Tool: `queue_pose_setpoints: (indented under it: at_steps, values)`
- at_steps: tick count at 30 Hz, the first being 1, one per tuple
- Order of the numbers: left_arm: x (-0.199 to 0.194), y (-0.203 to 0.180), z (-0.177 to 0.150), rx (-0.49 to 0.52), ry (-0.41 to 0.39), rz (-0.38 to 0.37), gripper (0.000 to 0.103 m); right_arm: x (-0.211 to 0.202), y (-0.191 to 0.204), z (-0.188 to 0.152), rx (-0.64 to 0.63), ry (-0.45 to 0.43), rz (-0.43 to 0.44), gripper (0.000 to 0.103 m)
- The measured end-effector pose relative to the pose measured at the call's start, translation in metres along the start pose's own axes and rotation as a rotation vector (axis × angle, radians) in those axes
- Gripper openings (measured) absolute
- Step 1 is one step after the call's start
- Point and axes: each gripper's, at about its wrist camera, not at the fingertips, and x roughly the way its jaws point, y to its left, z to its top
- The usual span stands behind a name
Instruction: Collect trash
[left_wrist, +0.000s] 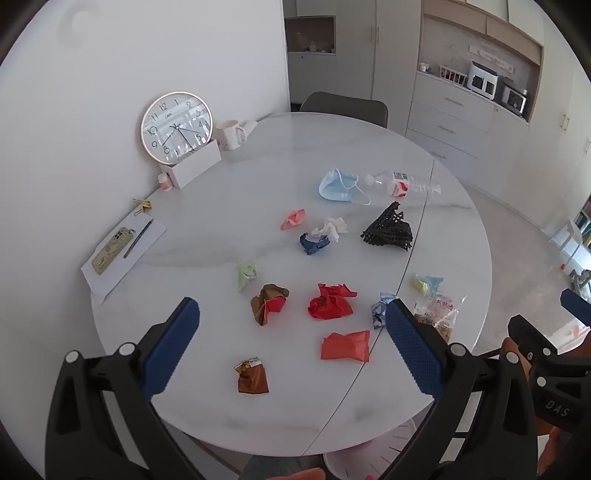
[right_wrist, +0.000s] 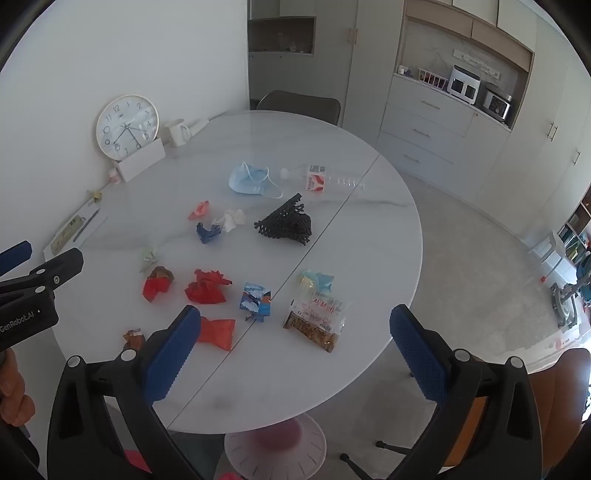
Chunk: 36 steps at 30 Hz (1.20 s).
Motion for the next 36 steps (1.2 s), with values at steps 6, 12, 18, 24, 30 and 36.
queue_pose_setpoints:
  at_steps: [6,12,18,24,30,36]
  values:
    - [0.0047,-0.0022,0.0008,0.007,0.022,-0.006,0.097,-0.0002,-0.0008,-0.002,0.01,0.001,0.0,0.101]
    - [0.0025,-0.0026,-0.001,0.001,0.017,-0.008,0.097,0.0027,0.0,-0.0027,0.004,0.004,0.003,0.101]
    - [0.0026,0.001,-0.0008,-0.005,0.018,-0.008,0.097,0.0007,-0.0003,-0.0037,0.002,0.006,0.005,0.101]
    - [0.0027,0.0011,-0.0009,-0.007,0.02,-0.009,0.097,0.003,0.0018,-0.0054,0.002,0.008,0.007,0.101]
    - [0.0026,0.0027,-0.0013,-0.007,0.02,-0.01,0.097,0.0031,0.0023,-0.0056,0.001,0.009,0.005,0.101]
    - [0.0029,0.0018,-0.0021,-0.008,0.02,-0.009,0.097,-0.0003,0.0001,-0.0054,-0.001,0.013,0.008,0.101]
